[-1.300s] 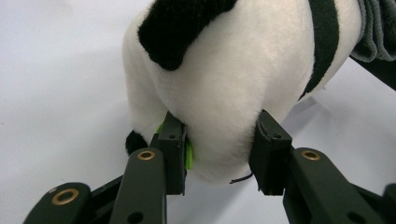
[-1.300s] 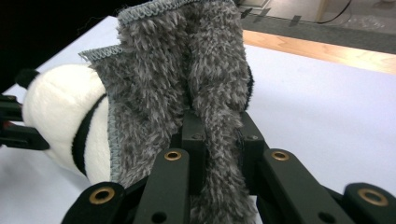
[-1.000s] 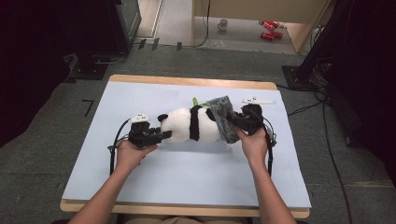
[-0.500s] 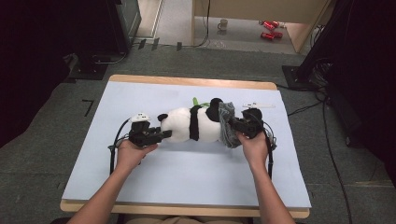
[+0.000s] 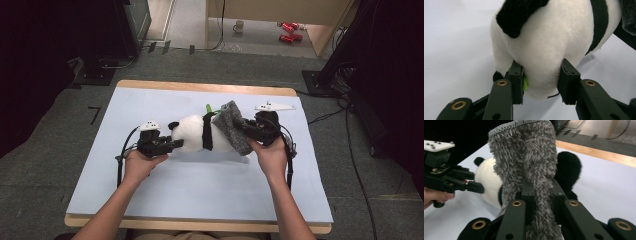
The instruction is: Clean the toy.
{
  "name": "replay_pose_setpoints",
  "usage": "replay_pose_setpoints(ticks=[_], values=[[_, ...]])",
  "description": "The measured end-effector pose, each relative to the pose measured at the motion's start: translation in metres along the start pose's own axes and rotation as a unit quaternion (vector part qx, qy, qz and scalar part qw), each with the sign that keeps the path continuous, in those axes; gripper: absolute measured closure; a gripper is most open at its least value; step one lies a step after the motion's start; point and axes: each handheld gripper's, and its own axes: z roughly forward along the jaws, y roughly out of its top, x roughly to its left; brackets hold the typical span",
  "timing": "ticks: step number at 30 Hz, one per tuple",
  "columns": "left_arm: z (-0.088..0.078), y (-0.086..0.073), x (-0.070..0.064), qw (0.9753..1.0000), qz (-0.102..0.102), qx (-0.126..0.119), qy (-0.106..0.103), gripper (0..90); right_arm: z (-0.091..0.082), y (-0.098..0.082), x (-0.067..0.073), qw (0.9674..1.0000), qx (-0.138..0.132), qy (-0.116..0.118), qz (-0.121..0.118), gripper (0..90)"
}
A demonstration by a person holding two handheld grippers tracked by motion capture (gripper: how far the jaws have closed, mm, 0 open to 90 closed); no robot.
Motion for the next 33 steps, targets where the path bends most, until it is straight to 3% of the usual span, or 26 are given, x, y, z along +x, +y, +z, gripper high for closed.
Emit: replay_pose_setpoints(ticks=[4, 6, 9, 12, 15, 17, 23, 27, 33], values=[[0.0, -0.001, -0.001, 0.9999, 0.014, -0.002, 0.004, 58.6, 0.015, -0.008, 0.0, 0.9995, 0.03, 0.012, 0.004, 78.7], [-0.001, -0.001, -0.001, 0.9998, 0.019, -0.004, 0.004, 55.5, 0.022, -0.016, -0.003, 0.9995, 0.025, 0.017, 0.007, 78.5], [-0.002, -0.002, 0.0, 0.9997, 0.021, -0.015, -0.003, 46.5, 0.023, -0.017, -0.009, 0.9997, 0.024, 0.006, 0.007, 78.3], [-0.002, -0.004, -0.001, 0.9986, 0.05, -0.018, 0.001, 40.4, 0.024, -0.018, -0.013, 0.9998, 0.02, 0.005, 0.009, 77.7], [-0.001, -0.008, -0.001, 0.9951, 0.096, -0.016, 0.016, 36.4, 0.026, -0.018, -0.015, 0.9999, 0.015, 0.001, 0.009, 77.1], [0.001, -0.01, 0.0, 0.9941, 0.106, -0.014, 0.019, 35.1, 0.027, -0.017, -0.015, 0.9999, 0.013, -0.001, 0.009, 77.1], [0.007, -0.011, 0.008, 0.9947, 0.096, -0.033, 0.013, 31.4, 0.032, -0.013, -0.019, 0.9999, 0.008, -0.009, 0.005, 77.1], [0.016, -0.012, 0.012, 0.9917, 0.115, -0.056, 0.011, 26.6, 0.035, -0.012, -0.023, 0.9999, 0.004, -0.005, 0.013, 77.1], [0.03, -0.011, 0.013, 0.9911, 0.115, -0.067, 0.0, 22.5, 0.034, -0.013, -0.024, 0.9998, 0.003, -0.009, 0.017, 77.1]])
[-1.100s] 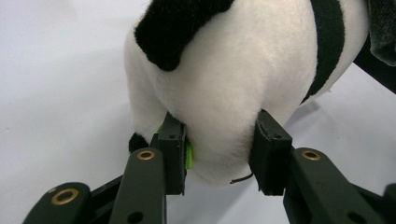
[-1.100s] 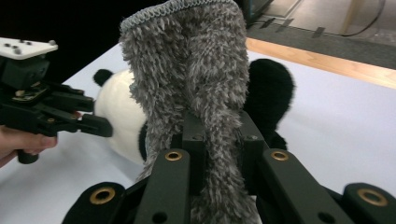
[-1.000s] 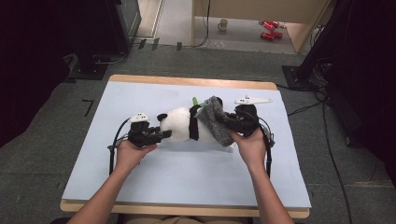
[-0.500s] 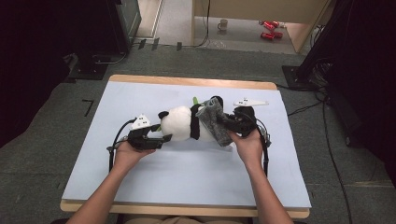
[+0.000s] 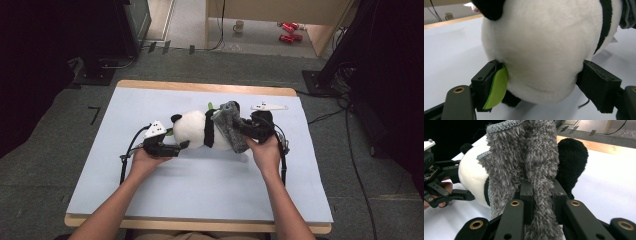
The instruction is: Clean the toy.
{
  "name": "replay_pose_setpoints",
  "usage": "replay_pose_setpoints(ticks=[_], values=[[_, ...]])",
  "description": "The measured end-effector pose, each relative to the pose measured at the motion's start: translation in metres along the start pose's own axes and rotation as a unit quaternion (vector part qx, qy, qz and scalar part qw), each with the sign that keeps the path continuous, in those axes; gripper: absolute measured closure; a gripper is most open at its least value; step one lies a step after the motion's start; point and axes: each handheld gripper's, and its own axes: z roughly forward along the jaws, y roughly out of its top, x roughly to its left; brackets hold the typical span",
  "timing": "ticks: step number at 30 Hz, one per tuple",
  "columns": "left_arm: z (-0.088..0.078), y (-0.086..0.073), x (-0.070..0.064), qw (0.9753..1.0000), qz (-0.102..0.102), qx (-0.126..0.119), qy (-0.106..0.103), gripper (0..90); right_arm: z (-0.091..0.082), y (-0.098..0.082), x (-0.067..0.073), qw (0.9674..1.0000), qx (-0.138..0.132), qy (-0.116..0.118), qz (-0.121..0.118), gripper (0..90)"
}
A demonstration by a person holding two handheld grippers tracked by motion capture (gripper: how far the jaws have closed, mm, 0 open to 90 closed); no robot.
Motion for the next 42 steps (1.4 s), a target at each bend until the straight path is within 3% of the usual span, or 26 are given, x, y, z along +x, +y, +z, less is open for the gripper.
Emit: replay_pose_setpoints(ticks=[3, 7, 9, 12, 14, 17, 21, 25, 28, 32, 37, 42], values=[[0.003, -0.001, 0.003, 0.9999, -0.01, -0.003, -0.002, 29.2, 0.0, -0.001, -0.001, 1.0, -0.002, 0.001, 0.004, 77.0], [0.004, 0.003, 0.0, 0.9995, -0.028, 0.007, 0.01, 46.1, -0.002, 0.0, -0.001, 0.9999, -0.007, 0.008, 0.011, 77.0], [0.002, 0.005, 0.0, 0.9983, -0.058, 0.005, -0.011, 55.4, -0.004, 0.001, 0.0, 0.9999, -0.009, 0.008, 0.012, 77.5], [0.0, 0.007, -0.003, 0.9981, -0.057, 0.011, -0.017, 59.8, -0.013, 0.005, 0.003, 0.9997, -0.019, 0.004, 0.014, 77.6], [-0.002, 0.01, -0.005, 0.9969, -0.073, 0.018, -0.024, 60.9, -0.021, 0.01, 0.006, 0.9996, -0.026, 0.007, 0.013, 77.7], [-0.007, 0.014, -0.01, 0.9936, -0.101, 0.031, -0.04, 62.6, -0.031, 0.017, 0.013, 0.9993, -0.035, 0.014, 0.008, 77.7], [-0.015, 0.02, -0.017, 0.9872, -0.136, 0.045, -0.07, 64.1, -0.04, 0.024, 0.026, 0.9987, -0.044, 0.025, -0.004, 77.8], [-0.026, 0.024, -0.031, 0.9832, -0.155, 0.067, -0.068, 63.7, -0.044, 0.029, 0.043, 0.9981, -0.042, 0.042, -0.015, 77.7], [-0.031, 0.019, -0.038, 0.9824, -0.164, 0.07, -0.057, 62.6, -0.041, 0.029, 0.055, 0.9976, -0.035, 0.056, -0.022, 77.8], [-0.03, 0.016, -0.04, 0.9856, -0.148, 0.074, -0.035, 59.7, -0.026, 0.026, 0.072, 0.9968, -0.012, 0.073, -0.031, 77.7], [-0.025, 0.015, -0.041, 0.9864, -0.146, 0.068, -0.03, 58.1, -0.004, 0.018, 0.091, 0.9946, 0.012, 0.098, -0.031, 77.8], [-0.025, 0.015, -0.044, 0.9876, -0.141, 0.065, -0.023, 56.7, 0.021, 0.005, 0.097, 0.993, 0.039, 0.11, -0.02, 77.8]])
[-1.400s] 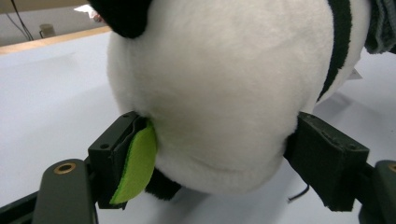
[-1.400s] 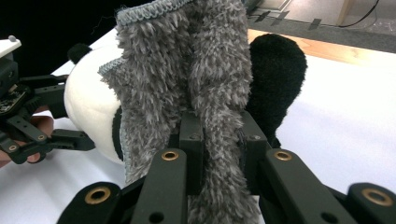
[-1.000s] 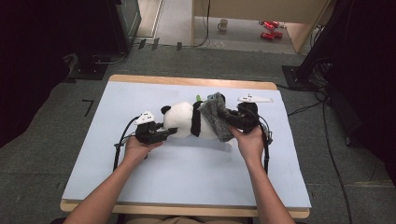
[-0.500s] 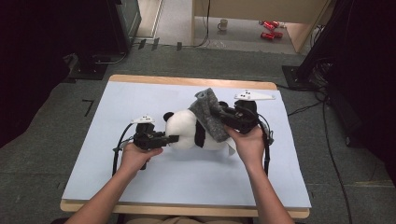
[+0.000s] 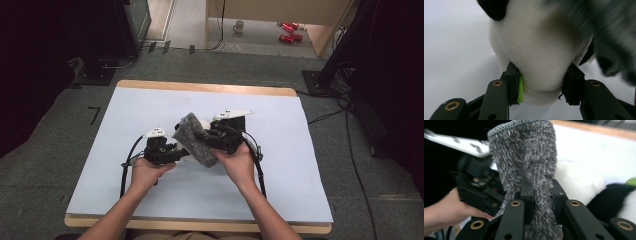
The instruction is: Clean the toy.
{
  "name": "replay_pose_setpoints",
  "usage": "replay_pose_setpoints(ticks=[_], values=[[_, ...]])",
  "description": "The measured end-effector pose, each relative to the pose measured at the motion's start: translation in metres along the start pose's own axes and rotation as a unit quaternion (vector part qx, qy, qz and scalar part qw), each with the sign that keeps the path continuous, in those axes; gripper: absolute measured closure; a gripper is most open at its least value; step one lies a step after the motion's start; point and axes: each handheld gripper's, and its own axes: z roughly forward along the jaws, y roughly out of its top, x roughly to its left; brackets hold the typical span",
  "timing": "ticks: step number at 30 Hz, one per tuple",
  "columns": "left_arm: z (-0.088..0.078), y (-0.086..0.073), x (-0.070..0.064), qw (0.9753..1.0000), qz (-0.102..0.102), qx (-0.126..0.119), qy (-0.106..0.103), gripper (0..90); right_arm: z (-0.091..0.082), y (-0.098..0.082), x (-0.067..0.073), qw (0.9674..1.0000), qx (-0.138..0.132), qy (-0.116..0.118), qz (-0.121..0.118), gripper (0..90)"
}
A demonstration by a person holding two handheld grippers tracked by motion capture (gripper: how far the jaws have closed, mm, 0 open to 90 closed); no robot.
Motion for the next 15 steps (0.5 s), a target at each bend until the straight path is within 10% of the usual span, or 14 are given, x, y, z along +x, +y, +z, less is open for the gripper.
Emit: replay_pose_setpoints(ticks=[15], values=[[0.009, -0.003, 0.014, 1.0, 0.001, 0.005, -0.003, 55.2, 0.005, -0.014, -0.035, 0.9982, 0.004, -0.057, -0.015, 78.5]])
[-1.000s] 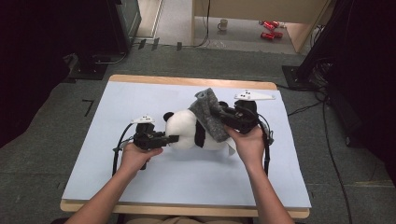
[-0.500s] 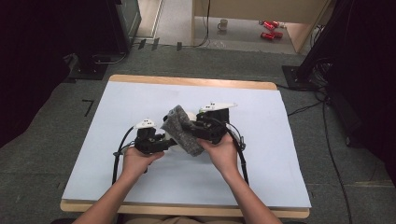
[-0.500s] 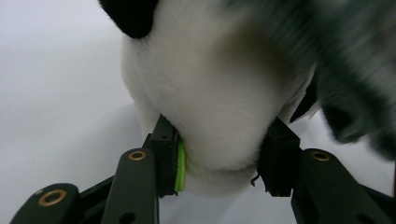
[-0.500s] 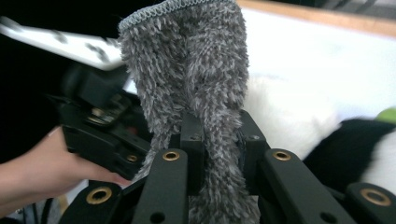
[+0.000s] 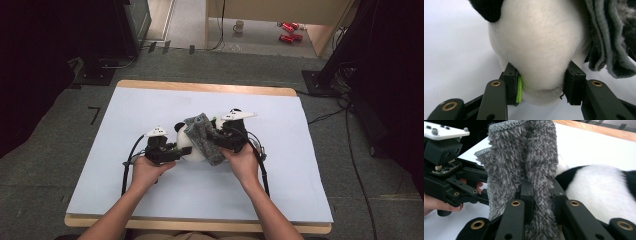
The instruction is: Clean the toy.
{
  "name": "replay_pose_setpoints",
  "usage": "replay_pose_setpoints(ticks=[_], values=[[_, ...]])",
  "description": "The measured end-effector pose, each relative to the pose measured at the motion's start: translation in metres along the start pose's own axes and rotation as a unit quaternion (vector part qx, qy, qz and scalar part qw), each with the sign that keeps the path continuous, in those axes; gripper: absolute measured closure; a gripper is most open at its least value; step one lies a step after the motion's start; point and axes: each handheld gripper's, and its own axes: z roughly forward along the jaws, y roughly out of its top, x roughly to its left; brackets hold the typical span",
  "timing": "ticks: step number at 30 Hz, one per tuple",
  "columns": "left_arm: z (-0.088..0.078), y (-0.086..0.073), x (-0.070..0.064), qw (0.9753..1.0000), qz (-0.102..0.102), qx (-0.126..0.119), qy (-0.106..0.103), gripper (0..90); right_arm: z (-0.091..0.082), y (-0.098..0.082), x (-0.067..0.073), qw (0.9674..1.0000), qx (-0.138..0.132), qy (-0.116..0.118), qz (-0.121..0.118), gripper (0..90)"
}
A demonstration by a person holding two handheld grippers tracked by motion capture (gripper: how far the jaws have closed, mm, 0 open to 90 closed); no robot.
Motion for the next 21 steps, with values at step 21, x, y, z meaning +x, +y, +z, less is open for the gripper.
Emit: replay_pose_setpoints(ticks=[21], values=[[0.001, 0.007, 0.013, 0.9996, -0.025, 0.006, -0.013, 54.9, -0.048, 0.001, -0.045, 0.9962, -0.037, -0.058, 0.053, 78.7]])
